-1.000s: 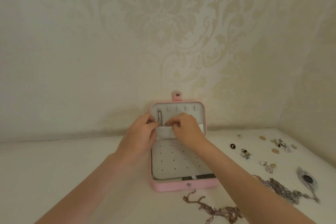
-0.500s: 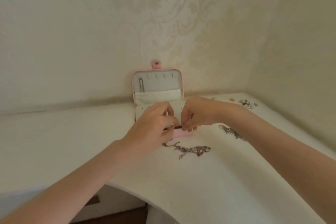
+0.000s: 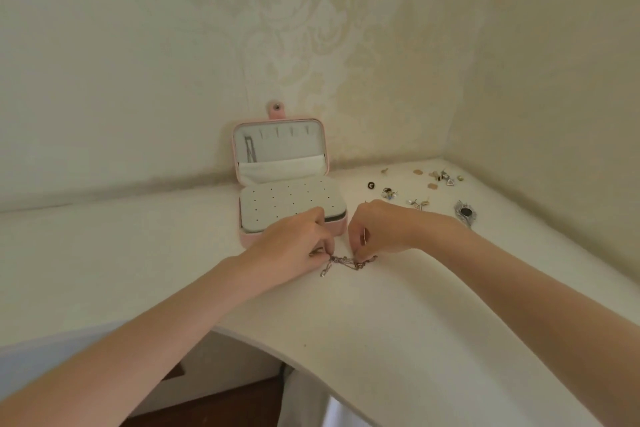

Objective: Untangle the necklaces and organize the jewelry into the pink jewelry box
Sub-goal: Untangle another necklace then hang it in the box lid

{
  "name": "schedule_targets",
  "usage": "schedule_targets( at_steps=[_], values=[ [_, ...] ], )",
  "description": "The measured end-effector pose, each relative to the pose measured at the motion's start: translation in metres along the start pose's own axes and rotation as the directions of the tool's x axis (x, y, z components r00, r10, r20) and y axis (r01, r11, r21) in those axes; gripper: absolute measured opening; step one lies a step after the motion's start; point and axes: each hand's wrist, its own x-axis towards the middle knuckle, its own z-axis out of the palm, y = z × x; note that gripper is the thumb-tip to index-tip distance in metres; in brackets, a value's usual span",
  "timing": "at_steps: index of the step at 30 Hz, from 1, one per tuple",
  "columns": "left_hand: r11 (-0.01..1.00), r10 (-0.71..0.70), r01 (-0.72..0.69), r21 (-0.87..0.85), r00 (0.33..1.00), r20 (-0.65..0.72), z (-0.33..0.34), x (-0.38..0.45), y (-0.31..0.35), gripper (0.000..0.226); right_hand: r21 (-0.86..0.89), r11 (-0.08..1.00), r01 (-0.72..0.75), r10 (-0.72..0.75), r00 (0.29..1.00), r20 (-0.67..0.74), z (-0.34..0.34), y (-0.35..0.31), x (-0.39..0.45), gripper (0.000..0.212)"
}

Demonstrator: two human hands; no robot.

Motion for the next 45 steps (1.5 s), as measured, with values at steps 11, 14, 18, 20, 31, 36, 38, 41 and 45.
schedule_targets(
  at_steps=[11,14,18,20,31,36,38,41,45],
  values=[
    [0.708,-0.303,0.231,-0.667,0.953,0.008,-0.023,0.002,-0.003,0.015,0.269,0.96,-0.083,0.105,0.992,-0.069,-0.025,0.019,-0.006,0.016],
    [0.331,-0.389,0.287,-0.899,0.909,0.147,-0.03,0.005,0.001,0.016,0.301,0.949,-0.094,0.13,0.986,-0.103,-0.028,0.025,-0.006,0.015],
    [0.177,-0.431,0.251,-0.952,0.889,0.154,-0.042,0.011,0.008,0.017,0.202,0.964,-0.173,0.193,0.978,-0.084,-0.027,0.031,-0.007,0.008],
    [0.18,-0.436,0.221,-0.959,0.892,0.124,-0.049,0.013,0.01,0.018,0.124,0.967,-0.222,0.232,0.97,-0.068,-0.025,0.033,-0.008,0.006],
    [0.302,-0.312,0.093,-0.949,0.95,-0.006,-0.089,0.022,0.023,0.019,0.316,0.948,-0.033,0.056,0.996,-0.064,-0.041,0.007,-0.004,0.013],
    [0.385,-0.313,0.093,-0.918,0.949,-0.036,-0.106,0.023,0.027,0.008,0.596,0.792,0.132,-0.189,0.981,0.034,-0.055,-0.018,-0.008,0.022],
    [0.39,-0.325,0.083,-0.917,0.944,-0.053,-0.113,0.023,0.028,0.009,0.606,0.781,0.151,-0.204,0.979,0.019,-0.053,-0.021,-0.005,0.015],
    [0.356,-0.343,0.065,-0.932,0.937,-0.066,-0.125,0.022,0.028,0.011,0.606,0.782,0.142,-0.152,0.988,-0.036,-0.051,-0.02,-0.001,0.01],
    [0.216,-0.372,0.07,-0.974,0.928,-0.016,-0.143,0.021,0.026,0.012,0.608,0.783,0.134,-0.11,0.991,-0.078,-0.053,-0.017,0.0,0.009]
  ],
)
